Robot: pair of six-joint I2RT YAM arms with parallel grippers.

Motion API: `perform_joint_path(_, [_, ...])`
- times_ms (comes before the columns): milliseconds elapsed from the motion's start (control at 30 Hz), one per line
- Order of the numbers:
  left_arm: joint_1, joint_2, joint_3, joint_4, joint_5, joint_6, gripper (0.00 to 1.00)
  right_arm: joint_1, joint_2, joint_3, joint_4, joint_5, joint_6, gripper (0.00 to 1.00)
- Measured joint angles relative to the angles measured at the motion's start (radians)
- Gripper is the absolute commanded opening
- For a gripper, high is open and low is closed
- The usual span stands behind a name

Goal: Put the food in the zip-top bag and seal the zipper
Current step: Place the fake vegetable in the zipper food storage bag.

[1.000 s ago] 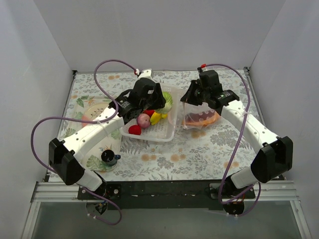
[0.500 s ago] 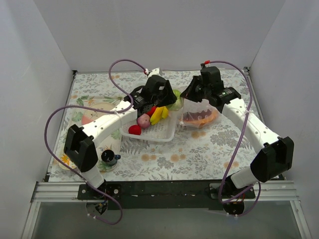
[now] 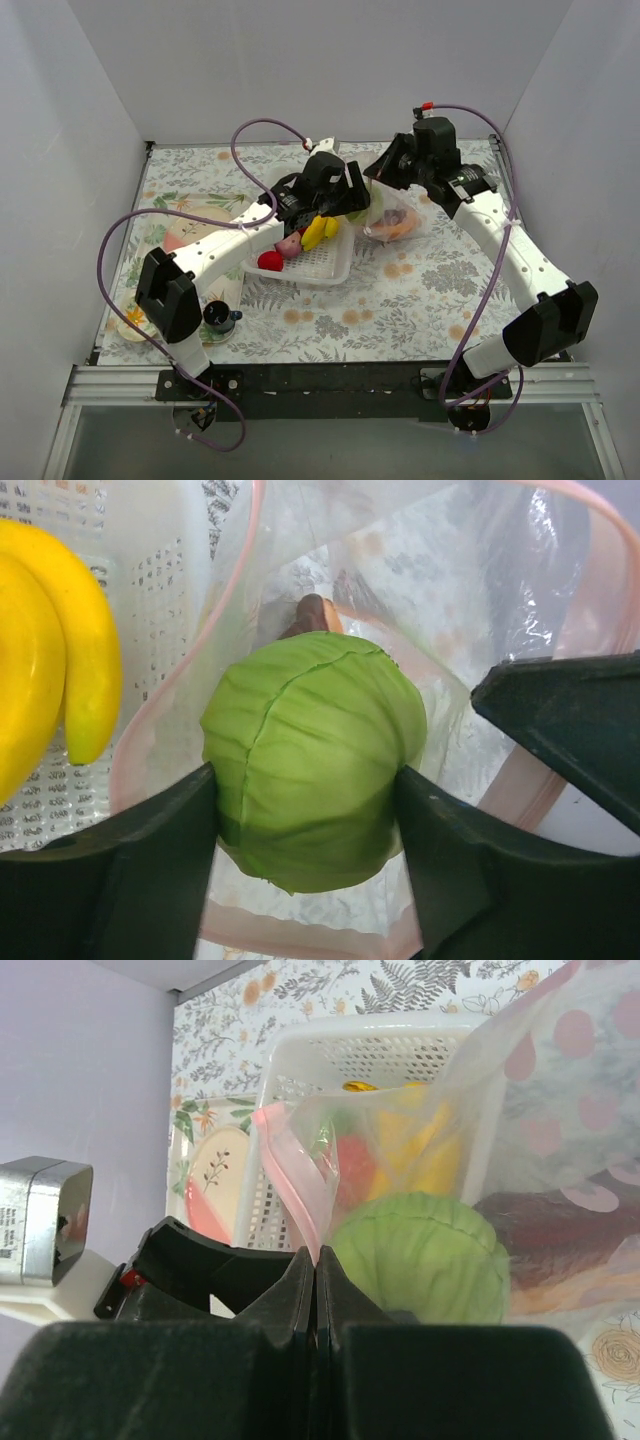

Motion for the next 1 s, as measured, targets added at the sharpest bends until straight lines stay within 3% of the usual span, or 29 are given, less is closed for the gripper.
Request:
perform_joint_path(167, [0.002, 0.023, 0.067, -0.015, 0.000, 0.019, 0.91, -0.009, 0.000, 0.043, -0.008, -0.010, 0.005, 0.01])
perform_joint_path(500, [0.002, 0.021, 0.161, -0.023, 0.001, 0.057, 0.92, -0.124, -0.007, 0.047, -0.025, -0.067, 0.002, 0.01])
perform_joint_path(800, [0.002, -0.036, 0.162, -0.066, -0.042, 0.081, 0.75, -0.202, -0.007, 0.119, -0.105, -0.073, -0.020, 0.01])
perform_joint_path(1000, [0.004, -0.046, 0.176, -0.108, -0.135, 0.122, 0.74, -0.203, -0.021, 0.191, -0.154, -0.043, -0.053, 0.01])
